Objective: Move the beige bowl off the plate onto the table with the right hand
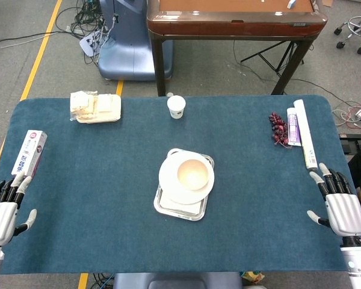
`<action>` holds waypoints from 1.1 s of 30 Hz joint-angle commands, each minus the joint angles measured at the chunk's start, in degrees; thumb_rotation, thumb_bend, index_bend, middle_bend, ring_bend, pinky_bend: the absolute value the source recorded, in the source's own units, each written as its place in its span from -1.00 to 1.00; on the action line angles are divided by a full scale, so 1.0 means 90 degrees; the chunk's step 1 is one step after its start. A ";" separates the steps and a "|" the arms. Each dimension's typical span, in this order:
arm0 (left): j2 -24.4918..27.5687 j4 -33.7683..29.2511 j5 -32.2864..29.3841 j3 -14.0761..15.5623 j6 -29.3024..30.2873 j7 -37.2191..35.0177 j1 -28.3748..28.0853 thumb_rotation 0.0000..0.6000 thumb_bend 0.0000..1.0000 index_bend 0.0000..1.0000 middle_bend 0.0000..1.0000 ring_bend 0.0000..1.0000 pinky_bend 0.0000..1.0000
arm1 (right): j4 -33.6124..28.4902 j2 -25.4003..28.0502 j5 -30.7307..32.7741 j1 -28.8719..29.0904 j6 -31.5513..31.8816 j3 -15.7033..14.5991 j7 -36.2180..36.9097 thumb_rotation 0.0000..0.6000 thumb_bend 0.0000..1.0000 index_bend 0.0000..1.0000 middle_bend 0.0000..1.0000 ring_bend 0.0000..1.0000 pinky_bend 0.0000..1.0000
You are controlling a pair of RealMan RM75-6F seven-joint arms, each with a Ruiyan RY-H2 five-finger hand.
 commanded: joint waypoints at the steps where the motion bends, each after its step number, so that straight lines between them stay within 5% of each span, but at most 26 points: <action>1: -0.0007 -0.0001 -0.0027 -0.0014 -0.0006 0.0002 0.0003 1.00 -0.28 -1.00 -1.00 -1.00 -1.00 | 0.0064 0.0090 0.0009 0.0107 -0.0214 0.0013 0.0354 1.00 -0.66 -1.00 -1.00 -1.00 -1.00; 18: -0.0027 0.0016 -0.0274 -0.0111 -0.0133 0.0035 -0.0049 1.00 -0.28 -1.00 -1.00 -1.00 -1.00 | -0.0415 0.0911 0.0460 0.1485 -0.2505 0.0312 0.1202 1.00 -0.66 -1.00 -1.00 -1.00 -1.00; 33: 0.0060 0.0000 -0.0346 -0.0169 -0.0075 -0.0132 -0.0016 1.00 -0.29 -1.00 -1.00 -1.00 -1.00 | -0.0110 0.0437 0.1139 0.2771 -0.4018 0.0632 0.0974 1.00 -0.66 -1.00 -1.00 -1.00 -1.00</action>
